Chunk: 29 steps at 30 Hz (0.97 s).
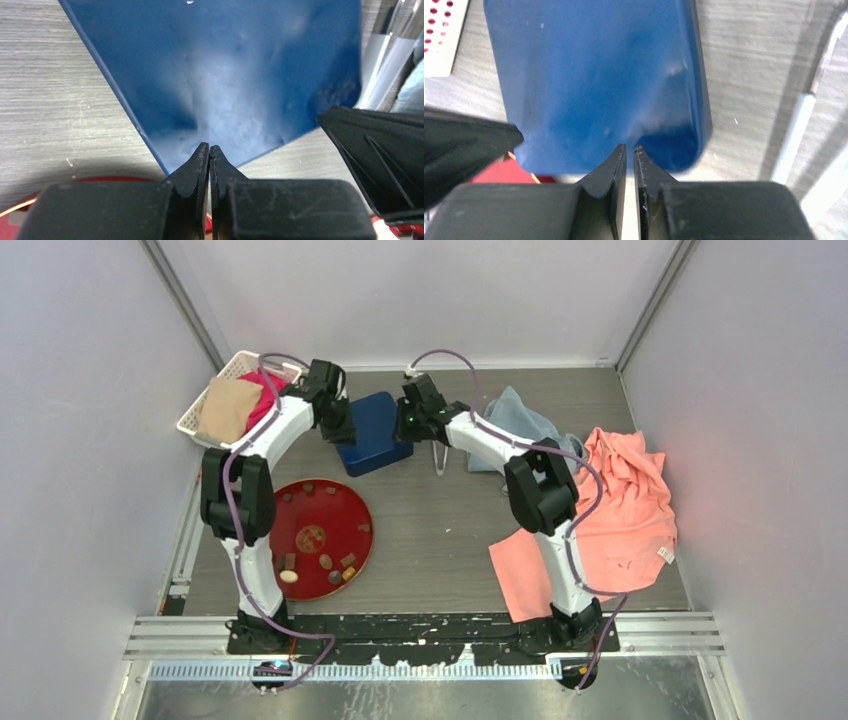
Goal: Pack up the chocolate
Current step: Close the box lid on the packing box, then reset both arms
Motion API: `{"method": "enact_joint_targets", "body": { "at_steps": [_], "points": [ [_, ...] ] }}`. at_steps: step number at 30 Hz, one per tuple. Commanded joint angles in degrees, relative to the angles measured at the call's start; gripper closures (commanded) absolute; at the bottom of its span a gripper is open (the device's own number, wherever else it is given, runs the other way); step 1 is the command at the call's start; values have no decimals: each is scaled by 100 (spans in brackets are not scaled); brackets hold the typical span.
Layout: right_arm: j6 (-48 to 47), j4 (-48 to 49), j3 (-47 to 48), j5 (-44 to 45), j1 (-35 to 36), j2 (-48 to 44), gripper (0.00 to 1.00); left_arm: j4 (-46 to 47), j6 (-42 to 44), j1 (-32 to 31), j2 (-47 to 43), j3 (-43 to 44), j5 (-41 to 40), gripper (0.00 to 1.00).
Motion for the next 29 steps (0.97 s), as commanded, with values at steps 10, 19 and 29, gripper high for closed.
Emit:
{"method": "enact_joint_targets", "body": {
  "at_steps": [10,19,29],
  "points": [
    [-527,85,-1940,1840,-13,-3922,31,-336,436,-37,-3320,-382,-167,86],
    [-234,-363,-3918,3969,-320,-5846,14,-663,174,-37,-5016,-2233,-1445,83],
    [758,-964,-4790,4030,-957,-6458,9,-396,-217,-37,-5783,-3378,-1480,82]
  ]
}}
